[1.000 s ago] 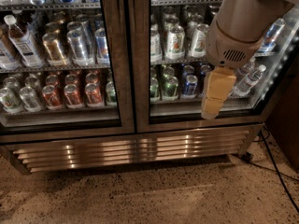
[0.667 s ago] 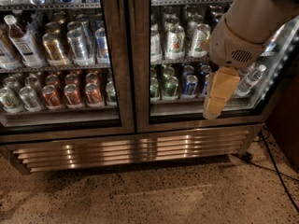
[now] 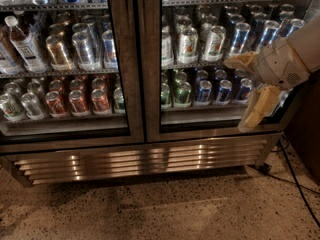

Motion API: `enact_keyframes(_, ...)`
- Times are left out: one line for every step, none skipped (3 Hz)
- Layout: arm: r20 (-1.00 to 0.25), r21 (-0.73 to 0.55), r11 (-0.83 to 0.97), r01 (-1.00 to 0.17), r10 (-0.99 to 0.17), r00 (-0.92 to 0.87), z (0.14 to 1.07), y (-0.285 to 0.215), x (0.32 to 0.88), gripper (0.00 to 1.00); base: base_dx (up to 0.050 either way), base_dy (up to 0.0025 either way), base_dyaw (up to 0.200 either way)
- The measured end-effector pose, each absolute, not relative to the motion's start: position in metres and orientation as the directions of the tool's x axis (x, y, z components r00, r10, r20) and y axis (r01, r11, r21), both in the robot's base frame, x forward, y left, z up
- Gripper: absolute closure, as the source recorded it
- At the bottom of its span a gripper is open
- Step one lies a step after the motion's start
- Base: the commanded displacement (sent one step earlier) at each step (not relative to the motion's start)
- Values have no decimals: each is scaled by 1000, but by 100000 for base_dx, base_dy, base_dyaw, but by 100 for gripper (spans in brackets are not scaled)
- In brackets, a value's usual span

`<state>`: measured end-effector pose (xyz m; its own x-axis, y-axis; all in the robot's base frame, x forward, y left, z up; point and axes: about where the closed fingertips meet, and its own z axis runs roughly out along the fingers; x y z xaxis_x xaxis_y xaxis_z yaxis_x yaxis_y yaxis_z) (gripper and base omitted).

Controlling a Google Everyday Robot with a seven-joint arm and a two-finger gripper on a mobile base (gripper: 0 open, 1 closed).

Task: Open left fridge door

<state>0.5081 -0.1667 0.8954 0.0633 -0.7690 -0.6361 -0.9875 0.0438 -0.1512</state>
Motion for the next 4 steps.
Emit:
enact_keyframes(-781, -144, -43, -989, -608, 140, 902, -156, 498, 0, 0, 0, 0)
enact_keyframes(-781, -144, -43, -989, -608, 140, 902, -156, 498, 0, 0, 0, 0)
enact_keyframes(-791, -135, -45, -990, -597, 135, 900, -153, 501, 0, 0, 0, 0)
enact_keyframes(-802, -118, -95, -988, -578, 152, 897, -126, 504, 0, 0, 0, 0)
